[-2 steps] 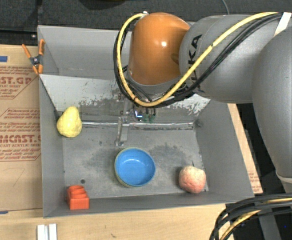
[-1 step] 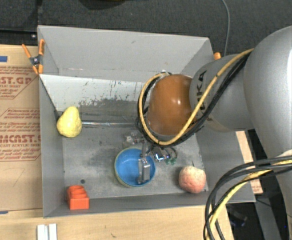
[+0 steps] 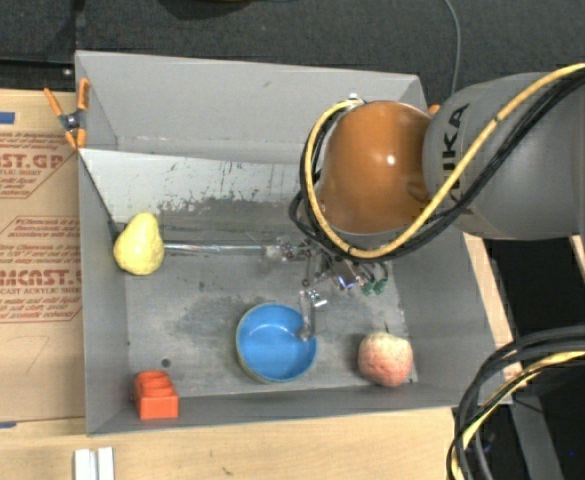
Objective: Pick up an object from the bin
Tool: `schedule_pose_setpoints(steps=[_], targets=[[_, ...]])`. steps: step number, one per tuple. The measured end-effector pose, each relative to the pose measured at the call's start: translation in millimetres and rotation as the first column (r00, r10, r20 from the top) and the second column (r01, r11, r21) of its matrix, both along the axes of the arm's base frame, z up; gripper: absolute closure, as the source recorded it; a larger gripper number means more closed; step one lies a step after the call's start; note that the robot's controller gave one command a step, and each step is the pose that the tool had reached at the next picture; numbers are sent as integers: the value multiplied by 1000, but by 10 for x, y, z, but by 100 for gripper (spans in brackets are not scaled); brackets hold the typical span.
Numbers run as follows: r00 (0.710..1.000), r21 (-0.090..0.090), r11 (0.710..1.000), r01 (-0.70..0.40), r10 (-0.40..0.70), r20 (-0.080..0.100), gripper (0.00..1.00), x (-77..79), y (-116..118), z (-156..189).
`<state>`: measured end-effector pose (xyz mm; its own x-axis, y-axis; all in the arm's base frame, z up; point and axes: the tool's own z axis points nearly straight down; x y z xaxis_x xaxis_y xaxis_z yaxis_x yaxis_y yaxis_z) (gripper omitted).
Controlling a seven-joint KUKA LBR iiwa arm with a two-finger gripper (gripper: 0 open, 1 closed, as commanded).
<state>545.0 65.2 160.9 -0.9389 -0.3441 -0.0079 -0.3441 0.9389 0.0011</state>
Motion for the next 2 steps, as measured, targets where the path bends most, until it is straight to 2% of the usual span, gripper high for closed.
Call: schedule_pose_setpoints(steps=[1, 2], targets=[[993, -1, 993, 117, -117, -11, 0, -189, 26, -620], [947, -1, 947, -321, 321, 1, 0, -93, 80, -910]])
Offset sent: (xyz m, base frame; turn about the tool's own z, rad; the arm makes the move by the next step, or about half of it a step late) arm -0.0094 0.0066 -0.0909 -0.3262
